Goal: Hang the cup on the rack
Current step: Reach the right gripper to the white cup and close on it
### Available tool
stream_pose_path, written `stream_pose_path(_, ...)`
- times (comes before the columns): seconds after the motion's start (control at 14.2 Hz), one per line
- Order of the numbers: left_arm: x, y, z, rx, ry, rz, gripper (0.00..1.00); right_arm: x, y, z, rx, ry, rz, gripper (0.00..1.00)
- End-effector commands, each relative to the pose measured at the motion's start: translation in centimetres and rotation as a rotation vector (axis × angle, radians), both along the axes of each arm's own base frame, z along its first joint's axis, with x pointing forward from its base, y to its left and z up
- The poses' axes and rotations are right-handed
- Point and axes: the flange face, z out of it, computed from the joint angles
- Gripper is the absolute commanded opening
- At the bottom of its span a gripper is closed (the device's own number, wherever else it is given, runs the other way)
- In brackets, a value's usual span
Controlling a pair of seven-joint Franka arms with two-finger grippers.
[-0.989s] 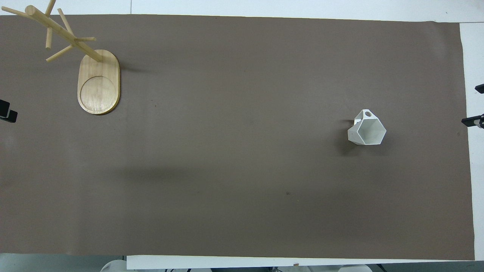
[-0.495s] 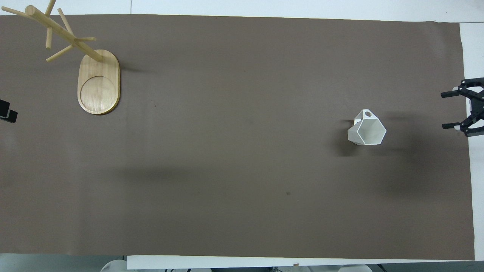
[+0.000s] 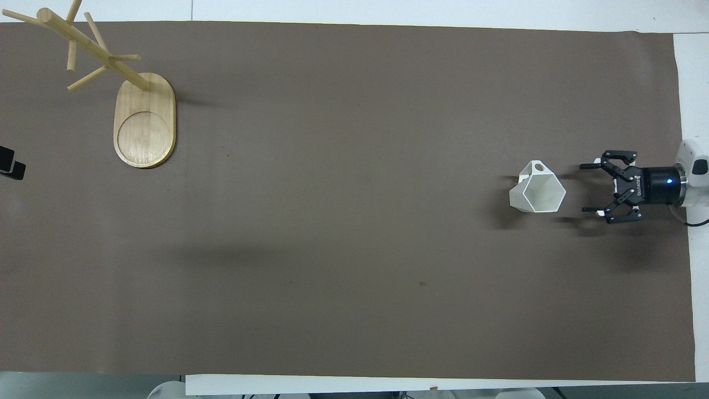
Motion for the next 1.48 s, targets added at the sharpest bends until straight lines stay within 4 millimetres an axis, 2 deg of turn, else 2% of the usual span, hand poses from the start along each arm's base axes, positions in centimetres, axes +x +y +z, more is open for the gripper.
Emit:
stream_pose_path(0.0, -0.8, 0.2, 0.0, -0.009, -0.005, 0.014, 1.00, -1.8, 1.9, -0.7, 0.056, -0.067, 0.019, 1.00)
stream_pose_path(0.21, -0.8, 0.2, 0.0, -0.009, -0.005, 0.014, 1.00, -1.8, 2.1, -0.8, 0.057, -0.068, 0.020, 1.00)
stream_pose_path(0.35, -0.8, 0.2, 0.0, -0.009, -0.005, 0.014, 1.00, -1.1, 3.9, -0.7, 0.075, -0.076, 0.052, 1.00)
stream_pose_path(0.71, -0.8, 0.2, 0.0, -0.009, -0.005, 0.014, 1.00, -1.0, 5.7, -0.9, 0.094, -0.070, 0.067, 1.00)
stream_pose_path(0.92, -0.8, 0.2, 0.0, -0.009, -0.005, 0.014, 1.00, -0.3, 7.7, -0.8, 0.115, -0.077, 0.076, 1.00)
stream_pose_path(1.41, -0.8, 0.2, 0.0, -0.009, -0.005, 0.014, 1.00, -0.9, 8.0, -1.4, 0.122, -0.081, 0.074, 1.00)
